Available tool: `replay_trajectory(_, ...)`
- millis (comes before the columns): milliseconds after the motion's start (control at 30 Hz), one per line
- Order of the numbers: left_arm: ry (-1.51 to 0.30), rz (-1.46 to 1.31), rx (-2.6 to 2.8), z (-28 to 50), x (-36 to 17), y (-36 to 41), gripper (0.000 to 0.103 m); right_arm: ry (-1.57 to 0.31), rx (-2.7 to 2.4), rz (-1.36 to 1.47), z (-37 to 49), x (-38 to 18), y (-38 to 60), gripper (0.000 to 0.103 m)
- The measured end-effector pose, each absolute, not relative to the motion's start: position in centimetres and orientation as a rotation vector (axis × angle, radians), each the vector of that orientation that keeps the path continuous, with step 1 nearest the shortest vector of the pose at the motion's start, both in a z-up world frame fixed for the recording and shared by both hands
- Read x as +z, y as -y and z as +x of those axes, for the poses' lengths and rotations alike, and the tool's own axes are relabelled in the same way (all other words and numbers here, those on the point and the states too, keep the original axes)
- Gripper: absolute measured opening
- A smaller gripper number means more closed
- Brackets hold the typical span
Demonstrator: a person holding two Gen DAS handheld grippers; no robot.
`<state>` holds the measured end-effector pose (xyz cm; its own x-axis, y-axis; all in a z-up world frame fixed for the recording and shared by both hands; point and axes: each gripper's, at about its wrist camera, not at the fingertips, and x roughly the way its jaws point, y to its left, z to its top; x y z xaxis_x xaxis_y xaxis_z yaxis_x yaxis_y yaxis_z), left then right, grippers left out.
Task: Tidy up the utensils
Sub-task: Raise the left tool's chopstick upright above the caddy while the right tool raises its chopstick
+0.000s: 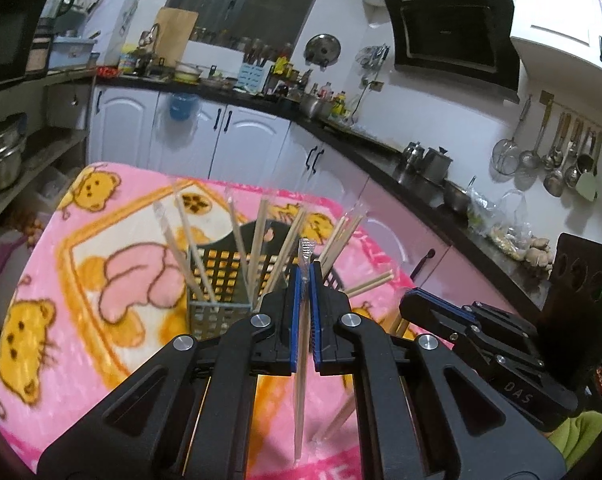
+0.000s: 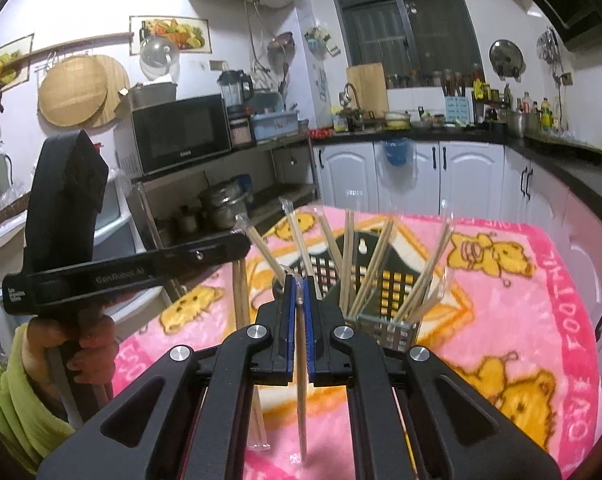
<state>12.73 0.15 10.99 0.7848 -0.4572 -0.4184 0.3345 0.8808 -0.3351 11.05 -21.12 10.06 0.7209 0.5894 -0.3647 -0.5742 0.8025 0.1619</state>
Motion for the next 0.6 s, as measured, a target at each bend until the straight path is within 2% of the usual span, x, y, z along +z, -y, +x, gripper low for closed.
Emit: replay_trajectory(600, -0.405, -0.240, -0.440, 13.7, 15.5, 0.5, 0.002, -0.321, 0.620, 0.066, 12.1, 13.4, 22.0, 0.004)
